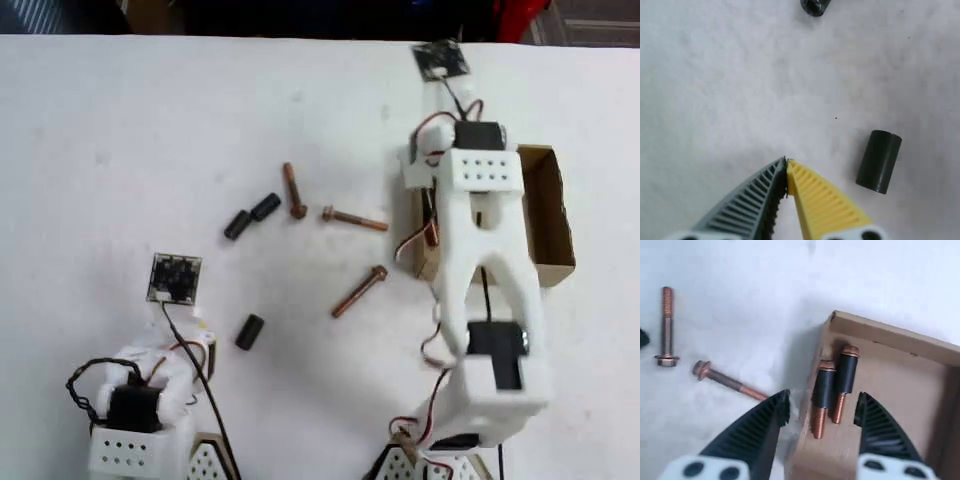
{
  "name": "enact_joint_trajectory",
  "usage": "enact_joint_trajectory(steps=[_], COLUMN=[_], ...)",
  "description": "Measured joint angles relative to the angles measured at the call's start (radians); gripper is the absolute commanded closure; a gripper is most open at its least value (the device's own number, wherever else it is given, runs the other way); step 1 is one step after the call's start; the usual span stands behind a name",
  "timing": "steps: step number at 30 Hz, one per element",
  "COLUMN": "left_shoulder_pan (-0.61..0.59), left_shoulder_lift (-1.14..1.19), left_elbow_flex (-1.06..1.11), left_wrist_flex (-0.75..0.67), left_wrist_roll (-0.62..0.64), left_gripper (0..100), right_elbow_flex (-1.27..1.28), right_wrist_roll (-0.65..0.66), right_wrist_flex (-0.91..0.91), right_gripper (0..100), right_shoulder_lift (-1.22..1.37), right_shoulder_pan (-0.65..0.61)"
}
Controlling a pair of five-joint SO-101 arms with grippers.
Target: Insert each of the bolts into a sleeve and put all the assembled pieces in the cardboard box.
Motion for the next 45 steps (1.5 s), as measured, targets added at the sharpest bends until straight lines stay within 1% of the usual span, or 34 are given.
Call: enact_joint_trajectory(steps=[11,22,26,31,35,39,45], left_shoulder_pan=[0.0,0.0,0.0,0.0,0.0,0.0,0.0], left_shoulder_lift=[0.0,0.0,0.0,0.0,0.0,0.0,0.0], left_elbow_flex=[0.0,0.0,0.0,0.0,0.0,0.0,0.0], left_wrist_flex=[0.0,0.0,0.0,0.0,0.0,0.0,0.0], left_wrist_roll=[0.0,0.0,0.0,0.0,0.0,0.0,0.0], left_gripper=[98,98,98,98,98,98,98], right_elbow_flex=[-0.002,-0.002,-0.002,-0.002,0.017,0.12,0.307], right_wrist_roll=[0.0,0.0,0.0,0.0,0.0,0.0,0.0], right_wrist_flex=[0.253,0.422,0.445,0.448,0.45,0.45,0.42], right_gripper=[80.7,80.7,80.7,80.7,80.7,80.7,80.7], right_shoulder_lift=[-0.35,-0.519,-0.554,-0.632,-0.749,-0.879,-0.996], right_shoulder_pan=[-0.213,-0.414,-0.468,-0.468,-0.471,-0.477,-0.477])
